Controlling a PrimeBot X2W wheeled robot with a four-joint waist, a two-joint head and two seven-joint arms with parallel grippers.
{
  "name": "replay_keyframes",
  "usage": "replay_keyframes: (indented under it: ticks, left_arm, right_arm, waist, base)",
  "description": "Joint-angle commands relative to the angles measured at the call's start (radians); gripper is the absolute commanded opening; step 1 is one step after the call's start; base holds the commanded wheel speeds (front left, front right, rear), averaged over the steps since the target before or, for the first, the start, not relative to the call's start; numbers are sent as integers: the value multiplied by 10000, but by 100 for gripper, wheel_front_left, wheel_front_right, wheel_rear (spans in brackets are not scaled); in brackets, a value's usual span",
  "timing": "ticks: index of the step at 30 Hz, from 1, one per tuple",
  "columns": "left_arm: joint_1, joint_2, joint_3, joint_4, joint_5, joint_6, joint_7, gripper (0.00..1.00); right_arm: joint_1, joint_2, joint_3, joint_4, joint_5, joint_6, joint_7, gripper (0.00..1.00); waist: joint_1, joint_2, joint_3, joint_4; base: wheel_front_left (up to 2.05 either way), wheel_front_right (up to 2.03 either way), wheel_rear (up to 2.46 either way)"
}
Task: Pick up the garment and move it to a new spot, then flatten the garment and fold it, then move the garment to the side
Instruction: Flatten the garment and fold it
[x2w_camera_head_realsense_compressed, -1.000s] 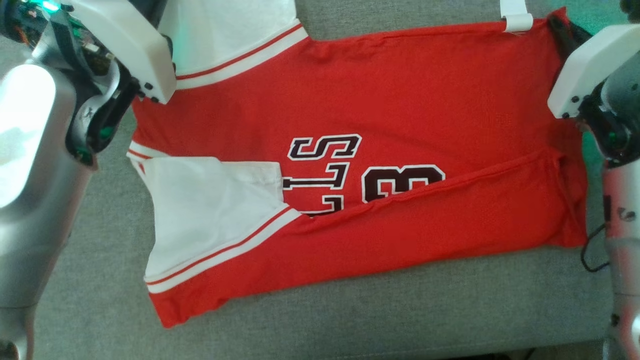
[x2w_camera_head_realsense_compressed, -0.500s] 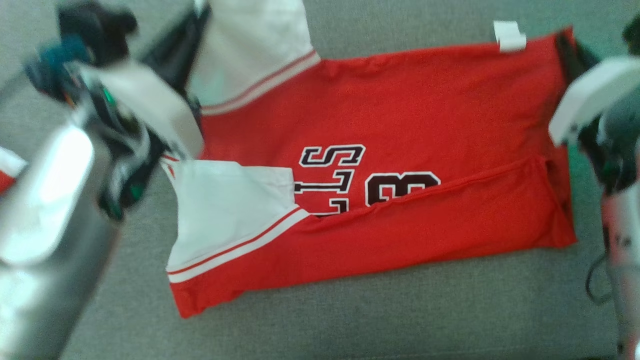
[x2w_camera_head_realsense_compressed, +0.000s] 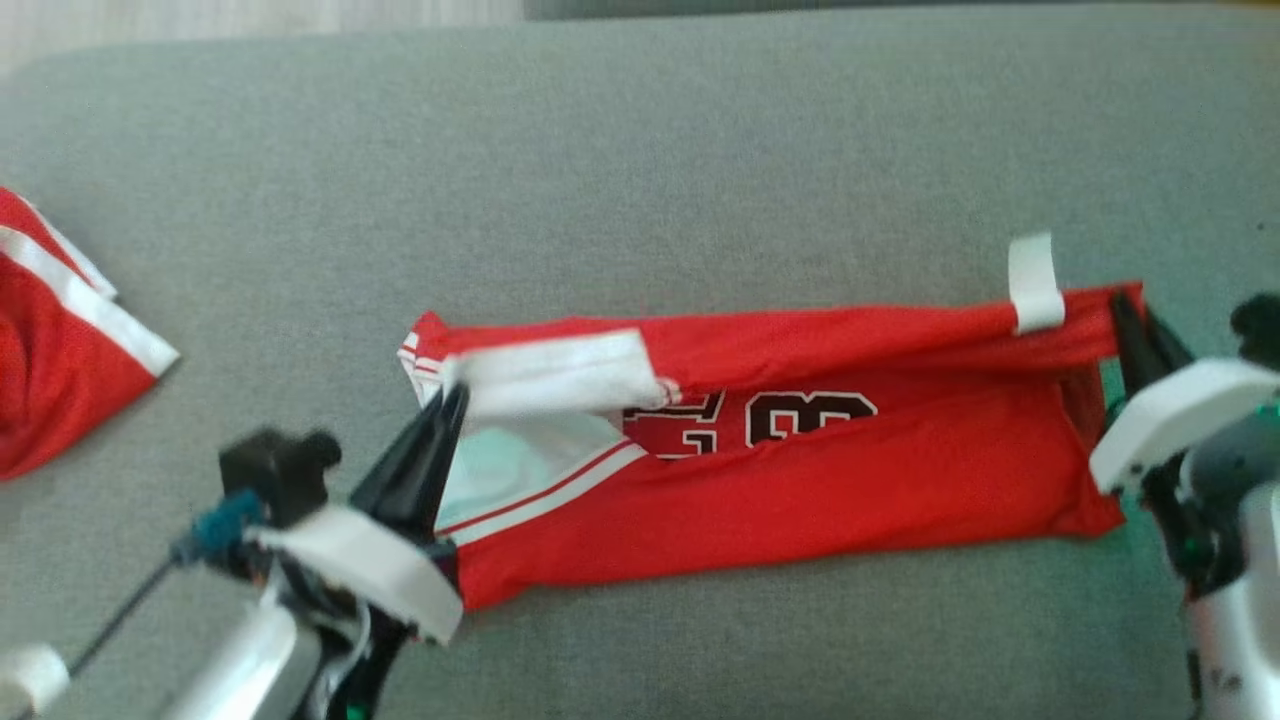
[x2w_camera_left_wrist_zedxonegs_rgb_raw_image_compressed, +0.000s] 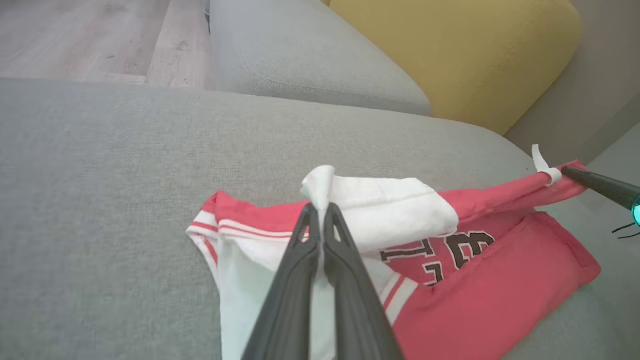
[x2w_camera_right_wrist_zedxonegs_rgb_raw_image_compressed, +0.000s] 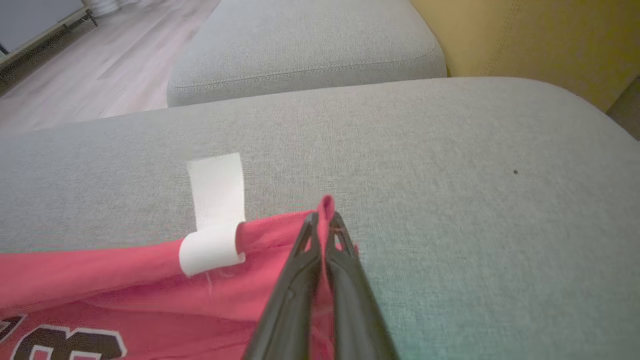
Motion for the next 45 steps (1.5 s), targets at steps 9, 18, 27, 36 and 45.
replay_keyframes:
  ticks: [9, 18, 27, 36, 45]
  left_arm:
    - [669, -453, 131, 830, 83, -222, -1850, 100]
    - [1542, -693, 826, 1122, 224, 716, -3203, 100]
    - [1855, -697, 1378, 681, 504, 1804, -3426, 100]
    - [1801, -700, 1305, 423, 569, 1918, -3367, 100]
    - [1675, -650, 1278, 224, 624, 2004, -3309, 100]
  right_arm:
    - [1046, 457, -386, -486, -260, 75, -1119, 100]
    - [2085, 1121, -1525, -980, -398, 75, -1899, 100]
    - [1645, 1424, -1589, -570, -665, 75, -1826, 100]
    - [1017, 1511, -1597, 1121, -1355, 75, -1917, 100]
    - [773, 1544, -1230, 2618, -1525, 75, -2221, 20]
  waist:
    - [4, -1, -565, 71]
    - [4, -1, -904, 152]
    - [4, -1, -826, 329]
    - [4, -1, -528, 593]
    - [4, -1, -285, 580]
  base:
    - [0, 0, 0]
    - [0, 0, 0]
    - [0, 0, 0]
    - [0, 0, 0]
    - [0, 0, 0]
